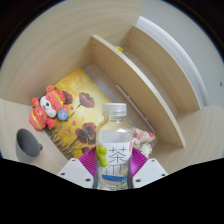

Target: Pour water

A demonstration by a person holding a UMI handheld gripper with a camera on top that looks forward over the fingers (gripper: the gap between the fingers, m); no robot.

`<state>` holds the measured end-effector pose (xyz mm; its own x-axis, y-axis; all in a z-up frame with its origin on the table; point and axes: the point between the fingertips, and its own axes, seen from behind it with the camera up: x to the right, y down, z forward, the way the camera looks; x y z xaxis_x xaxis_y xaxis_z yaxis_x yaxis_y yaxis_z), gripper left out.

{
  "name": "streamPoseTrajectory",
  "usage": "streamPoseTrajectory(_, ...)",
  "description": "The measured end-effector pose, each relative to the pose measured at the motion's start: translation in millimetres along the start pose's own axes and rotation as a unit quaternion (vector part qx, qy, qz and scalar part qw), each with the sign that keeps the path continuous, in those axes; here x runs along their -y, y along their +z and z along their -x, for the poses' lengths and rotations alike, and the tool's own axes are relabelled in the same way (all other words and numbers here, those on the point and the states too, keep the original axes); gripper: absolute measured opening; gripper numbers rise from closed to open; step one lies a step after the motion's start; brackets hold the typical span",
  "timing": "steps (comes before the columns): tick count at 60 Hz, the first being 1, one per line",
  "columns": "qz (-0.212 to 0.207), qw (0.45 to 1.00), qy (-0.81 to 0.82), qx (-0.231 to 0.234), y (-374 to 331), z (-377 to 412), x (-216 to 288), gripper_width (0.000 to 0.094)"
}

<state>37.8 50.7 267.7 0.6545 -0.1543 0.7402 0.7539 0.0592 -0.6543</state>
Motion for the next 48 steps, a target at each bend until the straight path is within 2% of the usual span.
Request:
streamPoseTrajectory(6,0.03,0.983,0.182,0.003,-5,-9,-27,0.0396)
streamPoseTrajectory(7,0.039,0.977,0.211,-0.011,-12,0,-30,0.0396)
streamPoseTrajectory(15,0.074,0.927,0.366,0.043,-14,28,-70,0.0396)
streamPoseTrajectory(19,0.083,0.918,0.383,0.068,-16,52,-82,0.0395)
streamPoseTrajectory(20,0.092,0.915,0.39,0.055,-23,68,-79,0.0395)
streamPoseTrajectory(25,0.1,0.907,0.399,0.094,-17,97,-97,0.0394)
streamPoseTrajectory(29,0.111,0.899,0.41,0.105,-17,114,-107,0.0395)
streamPoseTrajectory(38,0.138,0.888,0.423,0.12,-22,146,-128,0.0396)
streamPoseTrajectory(48,0.131,0.899,0.4,0.119,-24,148,-126,0.0408)
